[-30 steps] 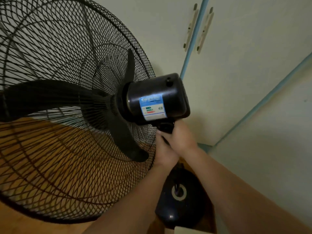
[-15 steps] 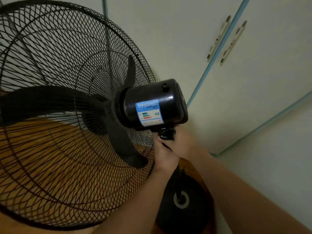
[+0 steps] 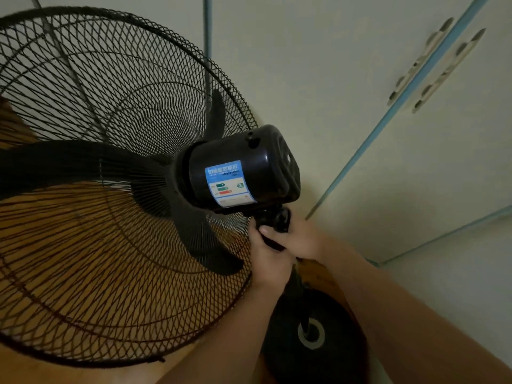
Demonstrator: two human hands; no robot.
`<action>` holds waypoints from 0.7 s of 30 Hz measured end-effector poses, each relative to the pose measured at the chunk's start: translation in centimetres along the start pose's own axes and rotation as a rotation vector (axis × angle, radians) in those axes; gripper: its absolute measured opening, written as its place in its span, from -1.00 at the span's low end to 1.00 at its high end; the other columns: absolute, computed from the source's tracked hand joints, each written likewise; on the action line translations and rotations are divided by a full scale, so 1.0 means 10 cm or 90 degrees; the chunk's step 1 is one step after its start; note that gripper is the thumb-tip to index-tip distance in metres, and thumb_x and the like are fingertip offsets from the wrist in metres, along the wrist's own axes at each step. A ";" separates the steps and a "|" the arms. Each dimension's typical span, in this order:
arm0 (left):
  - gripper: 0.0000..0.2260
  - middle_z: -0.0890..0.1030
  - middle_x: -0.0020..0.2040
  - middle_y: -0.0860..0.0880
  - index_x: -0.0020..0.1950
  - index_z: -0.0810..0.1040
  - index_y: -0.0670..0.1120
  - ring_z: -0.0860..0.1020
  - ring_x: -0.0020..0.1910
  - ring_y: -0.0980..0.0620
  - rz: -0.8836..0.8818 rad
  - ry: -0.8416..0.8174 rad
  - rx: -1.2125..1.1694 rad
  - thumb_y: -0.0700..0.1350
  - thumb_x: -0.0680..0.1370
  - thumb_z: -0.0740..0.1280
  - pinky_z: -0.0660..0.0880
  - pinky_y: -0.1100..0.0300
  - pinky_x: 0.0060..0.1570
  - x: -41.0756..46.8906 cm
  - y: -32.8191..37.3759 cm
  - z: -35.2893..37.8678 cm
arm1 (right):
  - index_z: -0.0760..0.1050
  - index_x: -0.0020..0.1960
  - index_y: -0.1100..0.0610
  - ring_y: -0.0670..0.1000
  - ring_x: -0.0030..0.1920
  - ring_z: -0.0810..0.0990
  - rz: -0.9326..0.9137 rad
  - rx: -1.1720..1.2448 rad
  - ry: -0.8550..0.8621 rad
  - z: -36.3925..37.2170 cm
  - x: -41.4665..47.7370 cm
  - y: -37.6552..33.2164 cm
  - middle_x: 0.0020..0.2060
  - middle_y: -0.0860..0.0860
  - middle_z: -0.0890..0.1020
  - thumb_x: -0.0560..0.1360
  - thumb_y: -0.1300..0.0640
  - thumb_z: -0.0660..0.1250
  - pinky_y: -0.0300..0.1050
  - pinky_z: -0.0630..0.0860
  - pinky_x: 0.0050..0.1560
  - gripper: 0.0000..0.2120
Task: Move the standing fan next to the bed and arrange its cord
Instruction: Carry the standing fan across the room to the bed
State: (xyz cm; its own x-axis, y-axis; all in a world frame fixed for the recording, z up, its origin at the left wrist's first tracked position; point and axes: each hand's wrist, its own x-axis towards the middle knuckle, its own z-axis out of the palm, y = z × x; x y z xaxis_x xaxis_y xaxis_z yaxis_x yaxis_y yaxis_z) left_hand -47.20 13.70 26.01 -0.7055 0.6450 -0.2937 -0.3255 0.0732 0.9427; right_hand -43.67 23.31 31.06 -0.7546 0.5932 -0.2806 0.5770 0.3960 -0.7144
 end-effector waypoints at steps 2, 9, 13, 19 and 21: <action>-0.26 0.59 0.19 0.08 0.45 0.29 0.14 0.61 0.16 0.10 -0.018 0.015 -0.036 -0.32 0.42 0.54 0.60 0.28 0.05 0.08 -0.02 0.00 | 0.33 0.43 -0.04 -0.38 -0.04 0.50 0.001 -0.002 -0.089 -0.06 0.16 0.01 0.02 -0.28 0.57 0.42 -0.37 0.36 -0.32 0.48 0.00 -0.29; -0.25 0.63 0.15 -0.01 0.47 0.31 -0.05 0.65 0.13 0.04 0.006 0.133 -0.023 -0.34 0.38 0.57 0.65 0.08 0.08 0.41 0.05 0.00 | 0.31 0.47 -0.07 -0.04 0.22 0.55 -0.006 0.004 -0.270 -0.07 0.69 0.04 0.23 -0.07 0.55 0.38 -0.31 0.45 0.00 0.50 0.29 -0.24; -0.17 0.61 0.24 -0.09 0.49 0.26 -0.03 0.62 0.21 -0.05 0.010 0.178 -0.024 -0.29 0.34 0.59 0.58 -0.18 0.21 0.55 0.07 0.00 | 0.35 0.43 -0.15 -0.08 0.20 0.55 -0.019 -0.005 -0.358 -0.05 0.97 0.10 0.22 -0.12 0.57 0.28 -0.44 0.40 -0.07 0.54 0.22 -0.20; -0.12 0.58 0.30 -0.04 0.55 0.18 0.01 0.59 0.26 0.01 0.027 0.230 0.011 -0.27 0.37 0.59 0.56 -0.13 0.25 0.71 0.09 -0.08 | 0.08 0.57 -0.09 -0.05 0.23 0.46 -0.008 -0.030 -0.399 0.11 1.26 0.06 0.34 -0.09 0.43 0.34 -0.39 0.43 -0.24 0.42 0.09 -0.04; -0.15 0.56 0.31 -0.07 0.54 0.17 -0.05 0.59 0.27 0.01 0.041 0.242 0.007 -0.32 0.39 0.57 0.56 -0.06 0.25 0.77 0.11 -0.13 | 0.19 0.54 -0.04 0.00 0.29 0.48 -0.031 -0.043 -0.381 0.18 1.32 0.01 0.29 -0.07 0.47 0.37 -0.35 0.41 -0.14 0.45 0.20 -0.13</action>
State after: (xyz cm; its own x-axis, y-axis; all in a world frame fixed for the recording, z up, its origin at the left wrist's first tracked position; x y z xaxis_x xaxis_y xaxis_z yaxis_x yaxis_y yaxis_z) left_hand -53.78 17.76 24.54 -0.9081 0.3201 -0.2700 -0.2681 0.0507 0.9620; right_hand -54.12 29.87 26.11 -0.8141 0.0837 -0.5746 0.5413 0.4676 -0.6988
